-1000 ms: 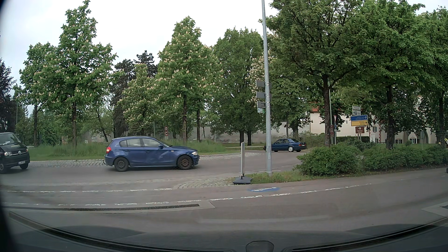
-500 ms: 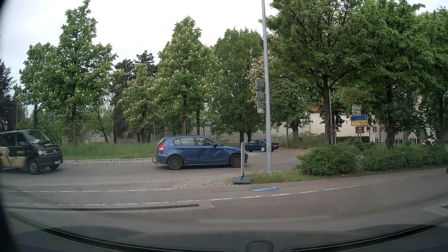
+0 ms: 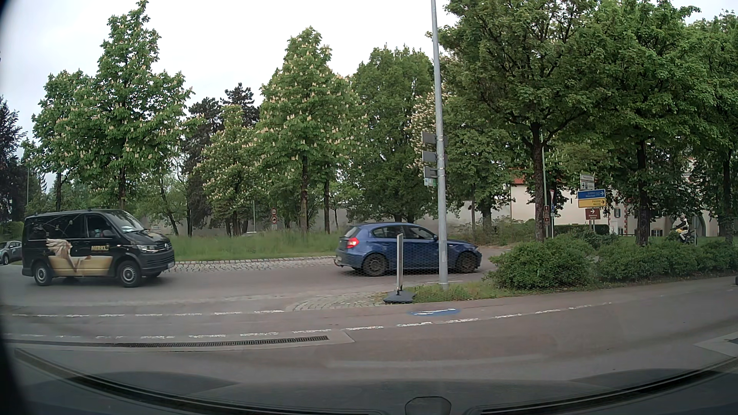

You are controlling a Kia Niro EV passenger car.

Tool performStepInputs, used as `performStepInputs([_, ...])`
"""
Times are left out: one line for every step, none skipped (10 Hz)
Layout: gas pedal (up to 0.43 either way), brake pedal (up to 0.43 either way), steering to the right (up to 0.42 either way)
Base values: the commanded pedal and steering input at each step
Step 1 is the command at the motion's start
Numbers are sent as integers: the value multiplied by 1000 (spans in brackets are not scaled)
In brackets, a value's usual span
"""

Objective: Follow the waypoints while adhering to traffic rules and regulations

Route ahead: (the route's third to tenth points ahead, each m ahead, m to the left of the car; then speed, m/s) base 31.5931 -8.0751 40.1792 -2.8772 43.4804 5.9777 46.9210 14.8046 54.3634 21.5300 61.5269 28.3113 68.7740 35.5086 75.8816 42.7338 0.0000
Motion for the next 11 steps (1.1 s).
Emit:
performStepInputs([0, 280, -140])
performStepInputs([0, 280, -140])
performStepInputs([0, 280, -140])
performStepInputs([0, 280, -140])
performStepInputs([0, 280, -140])
performStepInputs([0, 280, -140])
performStepInputs([0, 280, -140])
performStepInputs([0, 280, -140])
performStepInputs([0, 280, -140])
performStepInputs([0, 280, -140])
performStepInputs([0, 280, -140])
